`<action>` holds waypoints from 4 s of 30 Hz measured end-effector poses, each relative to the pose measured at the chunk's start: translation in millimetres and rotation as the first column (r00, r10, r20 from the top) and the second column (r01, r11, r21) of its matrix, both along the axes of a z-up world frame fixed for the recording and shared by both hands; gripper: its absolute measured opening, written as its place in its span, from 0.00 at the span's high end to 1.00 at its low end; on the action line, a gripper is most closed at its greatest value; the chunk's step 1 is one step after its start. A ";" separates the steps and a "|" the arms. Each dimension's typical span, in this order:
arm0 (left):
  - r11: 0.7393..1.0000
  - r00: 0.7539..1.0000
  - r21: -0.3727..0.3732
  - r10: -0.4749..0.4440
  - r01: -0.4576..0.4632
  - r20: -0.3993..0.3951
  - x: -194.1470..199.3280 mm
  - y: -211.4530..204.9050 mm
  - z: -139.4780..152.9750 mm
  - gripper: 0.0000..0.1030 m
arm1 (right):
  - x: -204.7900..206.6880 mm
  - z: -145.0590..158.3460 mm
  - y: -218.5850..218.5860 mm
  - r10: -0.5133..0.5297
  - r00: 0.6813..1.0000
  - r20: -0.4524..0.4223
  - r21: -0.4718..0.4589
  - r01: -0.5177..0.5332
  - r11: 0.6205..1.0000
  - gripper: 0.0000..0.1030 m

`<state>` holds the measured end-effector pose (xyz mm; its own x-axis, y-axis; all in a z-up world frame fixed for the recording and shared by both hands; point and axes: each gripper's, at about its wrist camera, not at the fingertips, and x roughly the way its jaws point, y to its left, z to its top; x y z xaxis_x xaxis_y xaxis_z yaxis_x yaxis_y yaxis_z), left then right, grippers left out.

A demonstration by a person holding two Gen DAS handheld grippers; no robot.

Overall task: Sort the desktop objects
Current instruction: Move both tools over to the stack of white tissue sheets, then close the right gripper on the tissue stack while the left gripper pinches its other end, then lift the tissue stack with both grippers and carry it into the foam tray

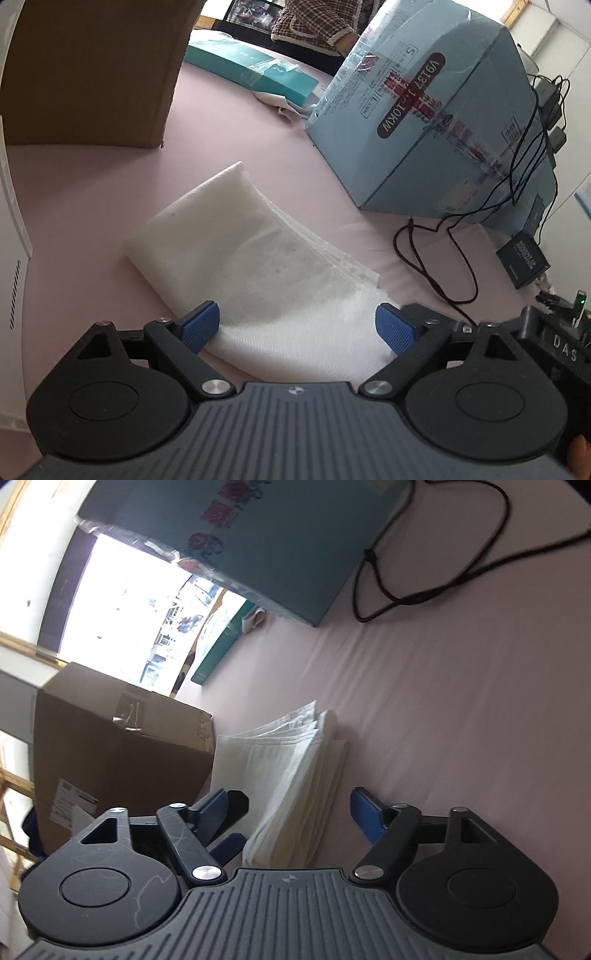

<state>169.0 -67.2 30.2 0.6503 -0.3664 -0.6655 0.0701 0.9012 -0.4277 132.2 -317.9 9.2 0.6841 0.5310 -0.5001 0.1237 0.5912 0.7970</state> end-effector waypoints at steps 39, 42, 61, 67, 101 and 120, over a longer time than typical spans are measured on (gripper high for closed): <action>1.000 1.000 0.030 -0.009 0.008 0.010 24.2 18.9 -6.7 0.02 | 4.1 2.3 -6.3 0.184 0.978 0.098 -0.374 -0.135 0.918 0.93; 0.996 0.999 -0.076 -0.037 0.037 -0.003 26.6 26.8 -9.1 0.03 | 4.2 1.8 -3.1 0.205 0.974 0.098 -0.355 -0.158 0.921 0.93; 0.990 0.997 -0.117 0.082 -0.082 -0.003 22.8 40.5 -11.9 0.65 | 3.5 1.7 -2.4 0.186 0.977 0.101 -0.340 -0.142 0.930 0.93; 0.994 0.996 -0.076 0.086 -0.084 0.015 18.4 36.7 -11.3 0.69 | 2.9 2.6 -2.4 0.170 0.979 0.109 -0.346 -0.123 0.930 0.93; 0.948 0.897 0.312 -0.087 -0.059 0.432 -39.6 -17.3 6.7 0.86 | -11.7 12.6 -1.3 0.056 0.952 0.301 -0.365 0.061 0.929 0.89; 0.948 0.801 0.262 -0.015 -0.179 0.599 -89.8 1.0 43.1 0.86 | -35.7 47.2 7.1 0.076 0.861 0.503 -0.270 0.073 0.960 0.92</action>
